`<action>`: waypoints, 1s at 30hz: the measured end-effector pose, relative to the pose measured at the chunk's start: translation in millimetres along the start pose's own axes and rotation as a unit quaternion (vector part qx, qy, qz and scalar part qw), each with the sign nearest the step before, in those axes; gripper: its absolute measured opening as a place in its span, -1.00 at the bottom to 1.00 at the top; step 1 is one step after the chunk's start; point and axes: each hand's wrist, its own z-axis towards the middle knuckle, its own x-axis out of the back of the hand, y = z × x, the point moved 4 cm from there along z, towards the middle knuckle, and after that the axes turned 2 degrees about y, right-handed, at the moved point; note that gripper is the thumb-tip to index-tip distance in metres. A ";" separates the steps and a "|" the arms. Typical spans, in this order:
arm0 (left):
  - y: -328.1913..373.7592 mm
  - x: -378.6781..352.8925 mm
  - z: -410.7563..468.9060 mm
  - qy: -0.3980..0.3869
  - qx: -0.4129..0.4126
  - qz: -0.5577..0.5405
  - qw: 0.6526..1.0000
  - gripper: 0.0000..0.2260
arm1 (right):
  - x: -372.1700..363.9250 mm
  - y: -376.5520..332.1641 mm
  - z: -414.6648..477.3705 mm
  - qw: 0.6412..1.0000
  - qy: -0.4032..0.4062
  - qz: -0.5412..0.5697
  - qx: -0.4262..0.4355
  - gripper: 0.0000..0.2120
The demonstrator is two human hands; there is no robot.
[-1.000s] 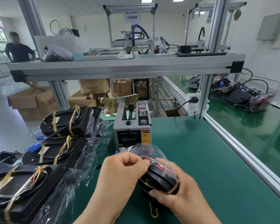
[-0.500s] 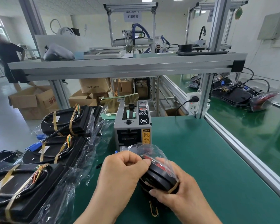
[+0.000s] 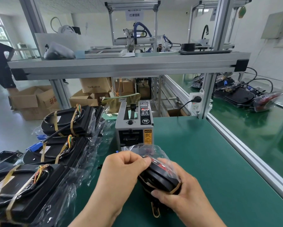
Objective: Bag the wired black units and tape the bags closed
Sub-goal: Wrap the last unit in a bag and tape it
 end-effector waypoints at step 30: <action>-11.5 -2.7 2.3 0.051 -0.014 0.083 0.995 -0.58 | 1.2 -0.3 -0.3 1.000 0.006 0.000 0.003 -0.36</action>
